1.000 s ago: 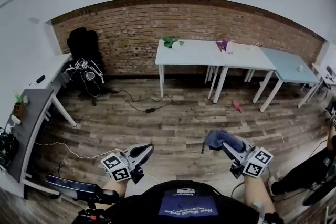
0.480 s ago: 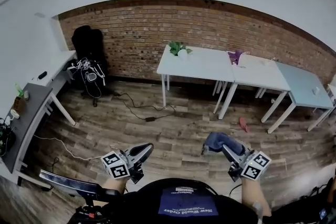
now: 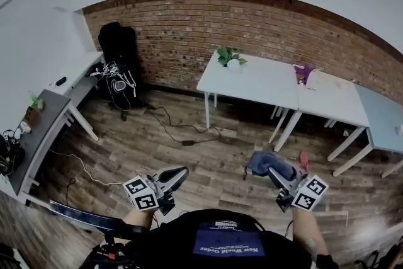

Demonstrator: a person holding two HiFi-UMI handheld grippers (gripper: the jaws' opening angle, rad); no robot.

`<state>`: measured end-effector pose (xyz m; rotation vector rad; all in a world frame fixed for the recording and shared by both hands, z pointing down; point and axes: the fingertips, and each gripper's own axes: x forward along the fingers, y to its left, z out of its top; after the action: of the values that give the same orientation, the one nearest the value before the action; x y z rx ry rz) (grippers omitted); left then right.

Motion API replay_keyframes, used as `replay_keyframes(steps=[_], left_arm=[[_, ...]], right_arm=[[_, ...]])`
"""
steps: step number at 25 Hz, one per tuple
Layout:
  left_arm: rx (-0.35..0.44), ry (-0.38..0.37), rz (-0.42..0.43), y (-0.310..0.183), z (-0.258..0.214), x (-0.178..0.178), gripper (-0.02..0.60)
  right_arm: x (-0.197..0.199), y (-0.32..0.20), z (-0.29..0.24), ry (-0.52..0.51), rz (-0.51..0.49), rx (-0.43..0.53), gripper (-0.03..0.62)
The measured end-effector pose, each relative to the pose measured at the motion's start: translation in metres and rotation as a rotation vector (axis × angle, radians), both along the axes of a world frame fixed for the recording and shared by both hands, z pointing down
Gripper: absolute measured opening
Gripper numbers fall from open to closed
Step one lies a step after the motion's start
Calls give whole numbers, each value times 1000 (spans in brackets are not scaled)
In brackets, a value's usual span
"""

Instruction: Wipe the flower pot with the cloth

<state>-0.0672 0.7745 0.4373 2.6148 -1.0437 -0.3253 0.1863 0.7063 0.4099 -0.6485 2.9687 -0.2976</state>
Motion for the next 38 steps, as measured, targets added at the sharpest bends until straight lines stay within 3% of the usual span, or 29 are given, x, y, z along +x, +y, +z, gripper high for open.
replay_keyframes(steps=[4, 12, 18, 25, 32, 38], left_arm=[[-6, 25, 5, -92, 10, -26, 2], [56, -4, 154, -243, 3, -107, 2], [28, -7, 223, -343, -1, -142, 2], [-15, -16, 226, -448, 22, -99, 2], [14, -33, 167, -567, -2, 0, 2], [24, -27, 96, -640, -3, 46, 2]], right_arm=[[-23, -89, 3, 15, 18, -5, 118], [-105, -210, -14, 8, 144, 31, 118], [-147, -289, -14, 11, 197, -3, 118], [-102, -396, 11, -2, 208, -55, 118], [-25, -531, -4, 16, 97, -37, 118], [8, -621, -3, -2, -10, -6, 118]])
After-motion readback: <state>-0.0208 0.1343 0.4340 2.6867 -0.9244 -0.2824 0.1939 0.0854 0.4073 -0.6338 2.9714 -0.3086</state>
